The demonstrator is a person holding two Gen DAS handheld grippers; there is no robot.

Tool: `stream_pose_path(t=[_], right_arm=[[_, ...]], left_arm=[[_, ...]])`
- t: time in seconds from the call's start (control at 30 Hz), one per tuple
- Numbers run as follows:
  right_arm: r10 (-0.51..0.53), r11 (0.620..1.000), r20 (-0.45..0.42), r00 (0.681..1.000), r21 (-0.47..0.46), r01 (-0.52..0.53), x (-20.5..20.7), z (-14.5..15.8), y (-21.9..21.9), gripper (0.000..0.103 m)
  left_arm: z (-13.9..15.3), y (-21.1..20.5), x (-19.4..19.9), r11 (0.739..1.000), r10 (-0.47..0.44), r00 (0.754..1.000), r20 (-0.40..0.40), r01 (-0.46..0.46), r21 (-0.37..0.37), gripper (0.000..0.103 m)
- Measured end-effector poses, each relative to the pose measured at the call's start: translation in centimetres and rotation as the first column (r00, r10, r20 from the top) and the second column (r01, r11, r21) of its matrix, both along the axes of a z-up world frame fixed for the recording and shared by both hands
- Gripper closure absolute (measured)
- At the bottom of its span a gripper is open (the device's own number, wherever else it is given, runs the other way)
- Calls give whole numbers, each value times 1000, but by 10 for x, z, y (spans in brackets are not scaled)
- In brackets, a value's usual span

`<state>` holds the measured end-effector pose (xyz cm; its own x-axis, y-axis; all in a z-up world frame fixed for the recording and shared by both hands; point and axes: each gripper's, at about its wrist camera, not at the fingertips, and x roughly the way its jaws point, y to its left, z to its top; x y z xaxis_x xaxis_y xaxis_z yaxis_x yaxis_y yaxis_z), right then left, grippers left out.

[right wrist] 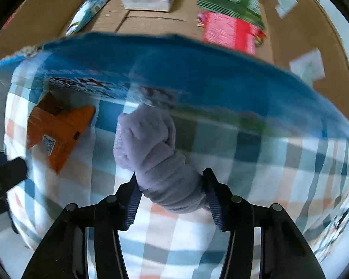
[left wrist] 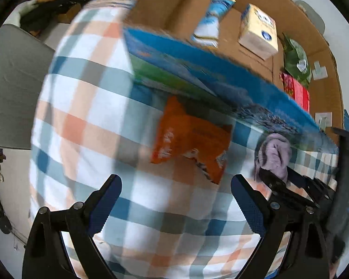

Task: Organize soft objects
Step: 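Grasp the lilac plush with the right tool while the left grasps the orange bag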

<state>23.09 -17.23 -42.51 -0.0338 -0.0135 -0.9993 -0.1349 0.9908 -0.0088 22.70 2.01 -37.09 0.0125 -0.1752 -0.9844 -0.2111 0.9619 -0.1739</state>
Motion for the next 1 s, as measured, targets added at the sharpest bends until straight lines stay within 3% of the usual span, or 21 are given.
stream_pose_path(t=[0.2,0.23,0.27,0.3,0.37,0.5,0.67,0.83,0.9,1.0], right_arm=[[-33,999,-14,999,-19,33,-15,2,-24,51],[-43,999,-17,999,-18,43,-17,2,-28,51],[-52,999,-21,998,-15,52,-19,3,-32,51],[-60,998,-22,998,-9,60,-21,3,-36,51],[-63,998,-23,998,-8,63,-23,4,-40,51],[-65,998,-31,997,22,66,-28,10,-42,51],[-83,991,-75,994,97,90,-16,8,-49,49],[-118,971,-136,984,190,143,-5,-4,-63,44],[-122,969,-127,984,200,146,5,-5,-64,43],[-143,961,-147,979,216,172,13,-12,-69,43]], left_arm=[[-35,-24,14,999,-15,999,-46,14,-30,9],[-38,-26,16,999,-20,999,-42,19,-28,16],[-40,-27,16,1000,-24,999,-41,24,-17,42],[-45,-26,16,999,-29,998,-49,28,-20,61],[-46,-22,13,999,-22,998,-53,21,-33,75],[-34,-1,-5,999,-6,1000,-29,5,-41,78],[-30,30,-36,995,18,995,-96,-27,-98,75],[-6,55,-61,975,97,990,-98,-114,-190,60],[5,56,-62,967,138,987,-77,-151,-206,50],[8,54,-44,959,176,983,-59,-184,-216,43]])
